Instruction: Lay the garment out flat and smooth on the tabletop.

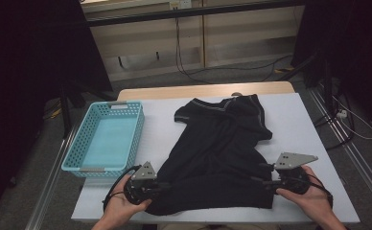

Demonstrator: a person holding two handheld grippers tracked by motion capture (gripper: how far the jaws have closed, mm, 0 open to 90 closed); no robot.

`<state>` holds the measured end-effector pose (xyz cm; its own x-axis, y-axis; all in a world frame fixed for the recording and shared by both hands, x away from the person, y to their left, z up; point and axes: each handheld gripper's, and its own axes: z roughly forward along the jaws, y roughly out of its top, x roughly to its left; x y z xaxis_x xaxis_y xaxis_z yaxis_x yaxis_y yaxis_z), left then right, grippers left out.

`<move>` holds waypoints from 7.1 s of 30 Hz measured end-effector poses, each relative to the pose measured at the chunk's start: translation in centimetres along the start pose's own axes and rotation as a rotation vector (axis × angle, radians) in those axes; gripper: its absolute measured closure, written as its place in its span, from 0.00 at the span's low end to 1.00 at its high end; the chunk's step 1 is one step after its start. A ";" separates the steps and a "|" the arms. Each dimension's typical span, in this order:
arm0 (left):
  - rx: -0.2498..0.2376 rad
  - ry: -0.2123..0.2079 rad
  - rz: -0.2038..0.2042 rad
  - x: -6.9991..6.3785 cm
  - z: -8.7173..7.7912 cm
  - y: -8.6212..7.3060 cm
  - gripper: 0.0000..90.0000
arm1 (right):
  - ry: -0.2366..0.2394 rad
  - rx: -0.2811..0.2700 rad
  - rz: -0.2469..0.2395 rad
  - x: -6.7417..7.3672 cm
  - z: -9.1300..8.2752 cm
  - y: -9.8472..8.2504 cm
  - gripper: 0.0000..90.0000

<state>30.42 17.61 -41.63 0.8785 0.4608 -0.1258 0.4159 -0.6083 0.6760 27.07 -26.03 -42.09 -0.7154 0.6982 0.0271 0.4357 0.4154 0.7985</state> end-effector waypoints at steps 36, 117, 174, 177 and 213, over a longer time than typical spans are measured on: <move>0.089 0.130 -0.023 2.0 -0.8 -2.3 0.97 | -0.070 0.188 0.063 -1.9 1.9 -2.2 0.43; -0.074 0.145 -0.019 0.4 -1.1 -0.8 0.42 | -0.104 0.094 0.102 -2.3 -1.4 -2.0 0.54; 0.039 0.016 0.238 -5.6 6.6 1.3 0.17 | 0.113 0.209 -0.221 4.8 4.6 0.4 0.91; 0.040 -0.011 0.232 -5.4 6.6 1.3 0.18 | 0.118 0.206 -0.201 4.6 4.6 0.3 0.91; 0.016 -0.173 0.121 -7.0 2.2 -0.7 0.70 | 0.303 0.203 -0.204 8.5 1.4 -1.1 0.69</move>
<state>24.54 13.37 -42.86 0.9489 0.2671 -0.1681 0.3076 -0.6630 0.6826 21.23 -19.72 -43.54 -0.9134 0.3990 0.0803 0.3452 0.6551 0.6721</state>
